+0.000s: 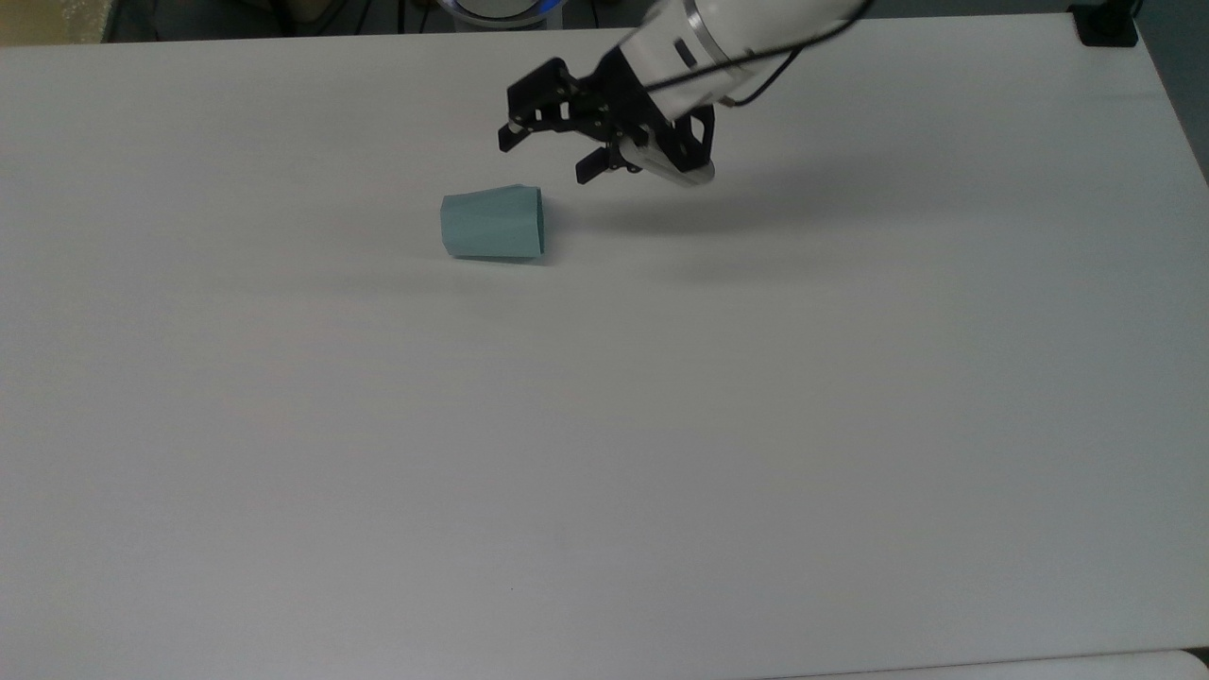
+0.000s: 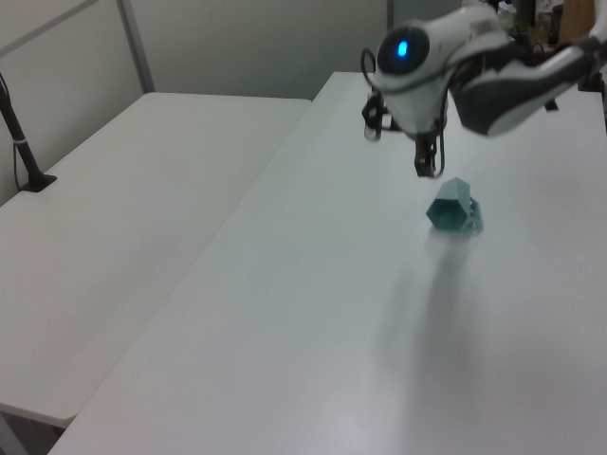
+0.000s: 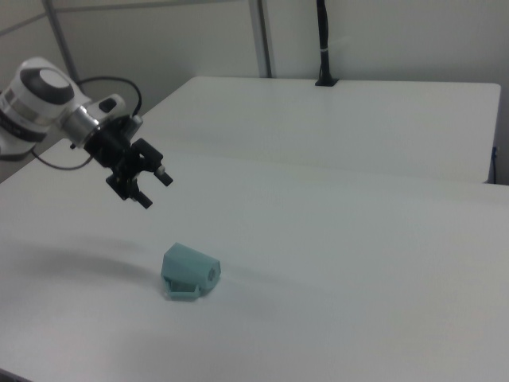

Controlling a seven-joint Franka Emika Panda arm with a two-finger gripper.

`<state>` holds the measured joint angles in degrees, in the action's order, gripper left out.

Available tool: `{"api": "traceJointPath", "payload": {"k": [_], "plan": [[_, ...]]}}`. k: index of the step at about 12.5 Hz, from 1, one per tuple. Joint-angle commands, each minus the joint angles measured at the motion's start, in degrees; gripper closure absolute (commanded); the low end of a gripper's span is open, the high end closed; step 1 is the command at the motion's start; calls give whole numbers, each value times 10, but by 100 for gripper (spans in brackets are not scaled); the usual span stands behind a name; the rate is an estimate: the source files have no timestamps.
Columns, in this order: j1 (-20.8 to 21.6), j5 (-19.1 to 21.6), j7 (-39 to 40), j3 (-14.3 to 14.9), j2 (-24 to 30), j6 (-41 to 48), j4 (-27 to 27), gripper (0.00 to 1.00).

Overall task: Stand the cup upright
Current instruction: 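Move the gripper down toward the open rim of the teal cup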

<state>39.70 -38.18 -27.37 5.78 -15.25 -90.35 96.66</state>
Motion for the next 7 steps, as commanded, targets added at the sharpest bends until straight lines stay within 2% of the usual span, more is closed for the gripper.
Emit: {"api": "traceJointPath", "payload": {"k": [1,7], "plan": [[21,-45,-70,-2,-18,23,10,0],[38,-108,-180,-2,-62,18,60,0]]}}
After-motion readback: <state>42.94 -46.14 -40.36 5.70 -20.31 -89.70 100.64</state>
